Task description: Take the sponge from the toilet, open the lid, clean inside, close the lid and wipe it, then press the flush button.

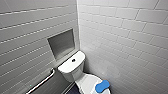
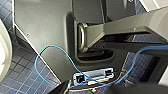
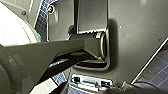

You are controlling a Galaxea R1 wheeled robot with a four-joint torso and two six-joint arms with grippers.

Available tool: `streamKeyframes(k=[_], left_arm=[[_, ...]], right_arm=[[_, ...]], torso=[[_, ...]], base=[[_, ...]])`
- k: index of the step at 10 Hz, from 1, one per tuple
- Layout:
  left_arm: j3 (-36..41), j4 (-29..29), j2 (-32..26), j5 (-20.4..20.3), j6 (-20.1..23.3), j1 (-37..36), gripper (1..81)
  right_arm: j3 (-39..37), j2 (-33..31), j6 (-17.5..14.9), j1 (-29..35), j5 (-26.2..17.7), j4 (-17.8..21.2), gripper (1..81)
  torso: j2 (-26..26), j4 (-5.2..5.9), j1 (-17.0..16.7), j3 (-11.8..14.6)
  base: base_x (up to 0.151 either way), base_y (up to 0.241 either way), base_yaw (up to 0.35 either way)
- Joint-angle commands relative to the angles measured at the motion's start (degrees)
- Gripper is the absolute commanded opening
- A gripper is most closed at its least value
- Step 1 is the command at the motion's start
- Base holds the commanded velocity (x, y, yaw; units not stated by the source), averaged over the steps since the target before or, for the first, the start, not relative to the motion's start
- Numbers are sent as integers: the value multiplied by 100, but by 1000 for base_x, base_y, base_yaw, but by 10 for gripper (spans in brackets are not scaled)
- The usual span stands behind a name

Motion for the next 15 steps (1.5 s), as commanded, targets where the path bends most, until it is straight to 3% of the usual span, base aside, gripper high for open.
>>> streamKeyframes(k=[1,2,3,4,7,11,12,14,15], left_arm=[[41,-25,-140,418,0,25,811],[41,-42,-131,426,0,33,811],[41,-42,-113,506,0,33,811],[41,-42,-105,550,0,33,811],[-99,-51,-52,558,0,86,811],[-328,-51,98,558,0,121,811],[-328,-51,106,558,0,121,811],[-328,-51,133,550,0,121,811],[-328,-51,133,558,0,121,811]], right_arm=[[1633,-1804,827,394,675,784,811],[1757,-2060,1118,570,771,784,811],[1888,-2305,1346,763,832,775,811],[2011,-2498,1443,921,929,775,811],[2372,-3053,1786,1571,1079,784,811],[2495,-3299,1891,2292,1000,793,811],[2548,-3361,1979,2467,982,802,811],[2740,-3501,2102,2916,956,767,811],[2777,-3502,2111,3196,739,775,811]], torso=[[0,0,0,0],[0,0,0,0],[-573,0,369,-117],[-599,0,385,-539],[-1030,0,647,-874],[-1847,0,1171,-1647],[-2052,0,1303,-1305],[-2398,0,1525,-1534],[-2575,0,1633,-1591]], base=[[0,0,0],[0,0,0],[0,0,0],[0,0,0],[0,0,0],[0,0,0],[0,0,0],[0,0,0],[0,0,0]])
